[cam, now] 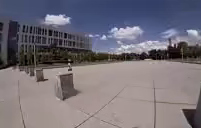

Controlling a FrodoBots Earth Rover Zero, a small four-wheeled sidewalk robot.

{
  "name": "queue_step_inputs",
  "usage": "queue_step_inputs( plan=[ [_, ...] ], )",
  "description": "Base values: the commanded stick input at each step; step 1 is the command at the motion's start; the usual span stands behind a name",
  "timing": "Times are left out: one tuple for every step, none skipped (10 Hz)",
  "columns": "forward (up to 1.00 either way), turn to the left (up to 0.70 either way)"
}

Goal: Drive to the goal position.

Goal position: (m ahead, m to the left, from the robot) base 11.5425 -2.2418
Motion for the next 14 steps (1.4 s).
queue_step_inputs(
  plan=[
    [0.7, -0.35],
    [0.7, -0.33],
    [0.7, 0.0],
    [0.7, 0.0],
    [0.7, 0.0],
    [0.7, 0.0],
    [0.7, 0.0],
    [0.7, 0.0],
    [0.7, 0.0],
    [0.7, 0.0],
    [0.7, 0.0],
    [0.7, 0.0],
    [0.7, 0.0],
    [0.7, 0.0]
  ],
)
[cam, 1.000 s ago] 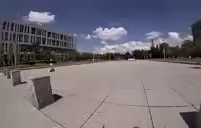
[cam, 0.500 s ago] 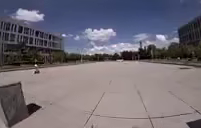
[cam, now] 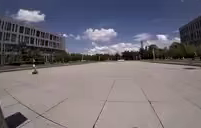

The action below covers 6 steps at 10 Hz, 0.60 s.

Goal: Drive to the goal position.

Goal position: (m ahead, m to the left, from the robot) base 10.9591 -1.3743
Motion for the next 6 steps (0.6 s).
queue_step_inputs(
  plan=[
    [0.7, 0.0],
    [0.7, 0.0],
    [0.7, 0.0],
    [0.7, 0.0],
    [0.7, 0.0],
    [0.7, 0.0]
  ],
)
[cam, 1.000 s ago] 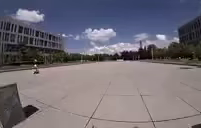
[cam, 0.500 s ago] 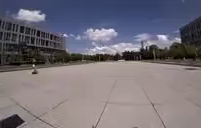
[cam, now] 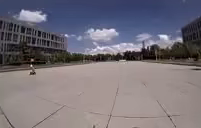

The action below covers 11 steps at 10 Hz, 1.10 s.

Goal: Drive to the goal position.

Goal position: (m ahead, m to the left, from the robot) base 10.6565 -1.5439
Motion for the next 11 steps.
queue_step_inputs(
  plan=[
    [0.7, 0.0],
    [0.7, 0.0],
    [0.7, 0.0],
    [0.7, 0.0],
    [0.7, 0.0],
    [0.7, 0.0],
    [0.7, 0.0],
    [0.7, 0.0],
    [0.7, 0.0],
    [0.7, 0.0],
    [0.7, 0.0]
  ],
)
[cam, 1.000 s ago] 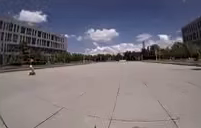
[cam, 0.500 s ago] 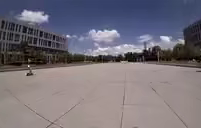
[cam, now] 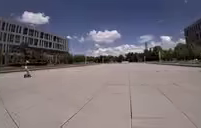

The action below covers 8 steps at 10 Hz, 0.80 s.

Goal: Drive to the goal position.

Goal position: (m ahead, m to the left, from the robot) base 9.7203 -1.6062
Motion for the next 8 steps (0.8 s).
queue_step_inputs(
  plan=[
    [0.7, 0.0],
    [0.7, 0.0],
    [0.7, 0.0],
    [0.7, 0.0],
    [0.7, 0.0],
    [0.7, 0.0],
    [0.7, 0.0],
    [0.7, 0.0]
  ],
)
